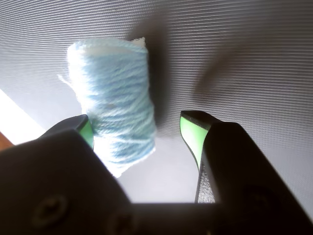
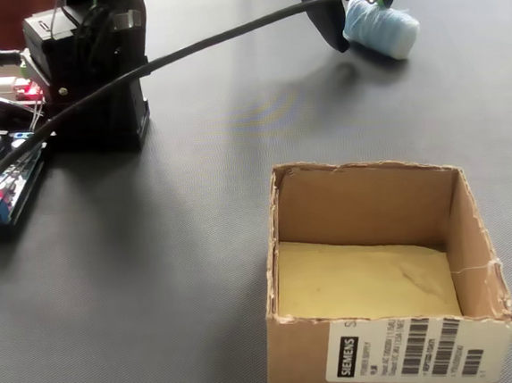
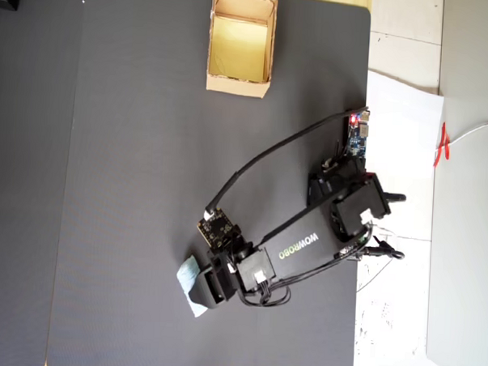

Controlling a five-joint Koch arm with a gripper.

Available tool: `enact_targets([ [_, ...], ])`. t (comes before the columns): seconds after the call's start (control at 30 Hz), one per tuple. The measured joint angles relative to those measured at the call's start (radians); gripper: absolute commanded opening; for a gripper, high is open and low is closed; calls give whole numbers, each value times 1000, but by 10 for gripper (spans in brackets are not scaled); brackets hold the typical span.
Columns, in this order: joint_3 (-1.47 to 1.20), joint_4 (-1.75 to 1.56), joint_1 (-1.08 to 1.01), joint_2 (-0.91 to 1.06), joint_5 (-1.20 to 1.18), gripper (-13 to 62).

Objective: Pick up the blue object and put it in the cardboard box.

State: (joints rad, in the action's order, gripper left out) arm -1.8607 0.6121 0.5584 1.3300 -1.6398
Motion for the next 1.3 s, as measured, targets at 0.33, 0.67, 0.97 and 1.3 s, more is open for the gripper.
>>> enact_targets([
  [0.33, 98, 14, 15, -112, 5, 332],
  [0.67, 150, 54, 23, -144, 5, 170],
  [0.97, 140, 15, 25, -130, 72, 123],
  [1.3, -61, -143, -15, 28, 95, 123],
])
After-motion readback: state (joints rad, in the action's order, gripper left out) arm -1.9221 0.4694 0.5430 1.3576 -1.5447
